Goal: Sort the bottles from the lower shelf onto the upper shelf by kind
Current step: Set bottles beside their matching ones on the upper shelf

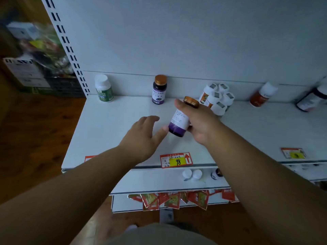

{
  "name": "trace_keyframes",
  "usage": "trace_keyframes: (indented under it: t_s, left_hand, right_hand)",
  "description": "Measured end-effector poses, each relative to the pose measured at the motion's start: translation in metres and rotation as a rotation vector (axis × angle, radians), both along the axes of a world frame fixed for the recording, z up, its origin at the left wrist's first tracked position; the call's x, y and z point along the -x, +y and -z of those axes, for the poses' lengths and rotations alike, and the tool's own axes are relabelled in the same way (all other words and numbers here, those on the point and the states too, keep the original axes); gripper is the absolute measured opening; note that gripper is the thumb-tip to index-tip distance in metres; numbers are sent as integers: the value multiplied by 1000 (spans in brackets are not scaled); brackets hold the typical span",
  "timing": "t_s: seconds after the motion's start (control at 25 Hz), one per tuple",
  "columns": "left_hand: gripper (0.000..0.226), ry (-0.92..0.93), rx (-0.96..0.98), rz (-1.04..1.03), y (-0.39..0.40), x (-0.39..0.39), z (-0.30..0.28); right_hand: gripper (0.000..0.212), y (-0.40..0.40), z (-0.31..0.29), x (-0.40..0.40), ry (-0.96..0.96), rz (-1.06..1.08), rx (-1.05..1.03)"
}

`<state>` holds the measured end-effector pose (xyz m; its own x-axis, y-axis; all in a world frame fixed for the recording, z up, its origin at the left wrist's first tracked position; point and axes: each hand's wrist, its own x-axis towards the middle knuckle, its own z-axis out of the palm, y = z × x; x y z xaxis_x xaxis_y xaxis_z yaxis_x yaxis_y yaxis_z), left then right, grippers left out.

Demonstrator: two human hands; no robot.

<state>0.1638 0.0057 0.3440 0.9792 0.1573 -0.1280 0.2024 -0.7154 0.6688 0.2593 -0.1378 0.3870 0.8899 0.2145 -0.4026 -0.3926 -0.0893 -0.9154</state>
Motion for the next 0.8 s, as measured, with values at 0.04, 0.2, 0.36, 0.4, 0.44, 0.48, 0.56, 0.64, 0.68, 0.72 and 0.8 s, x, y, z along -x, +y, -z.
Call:
trace_keyframes:
  t_s: [0.04,0.2,0.36,0.4,0.44,0.48,0.56,0.64,0.68,0.72,0.8]
  left_hand:
    - [72,5,-52,0,-1,-10,1]
    - [69,-69,-247,-67,-3,-49,3]
    - [63,-214,-385,-120,-5,-74,7]
    - [63,-219,-405,-139,-5,-78,9]
    - [64,-221,-426,-156,-6,-81,12]
    - [67,-228,-451,-165,-6,-84,14]
    - [72,-262,-517,-130,-1,-91,13]
    - [76,-279,-587,-53,7,-99,12]
    - [76,-268,-606,-24,10,-102,11]
    - [76,-243,-610,-9,11,-104,10]
    - [76,-208,-612,-10,11,-106,11]
  right_hand:
    - [43,2,4,-12,-17,-20,56]
    - [101,15,21,-60,-132,-125,280]
    - [72,20,28,-82,-283,-189,478]
    - [70,20,32,-83,-319,-195,482]
    - [68,19,36,-82,-349,-204,471]
    - [67,16,41,-79,-361,-226,458]
    - [65,7,46,-75,-372,-306,450]
    - [64,-4,50,-72,-414,-392,447]
    - [64,-7,52,-73,-452,-417,455]
    - [63,-7,53,-73,-493,-427,478]
    - [61,0,54,-80,-551,-390,527]
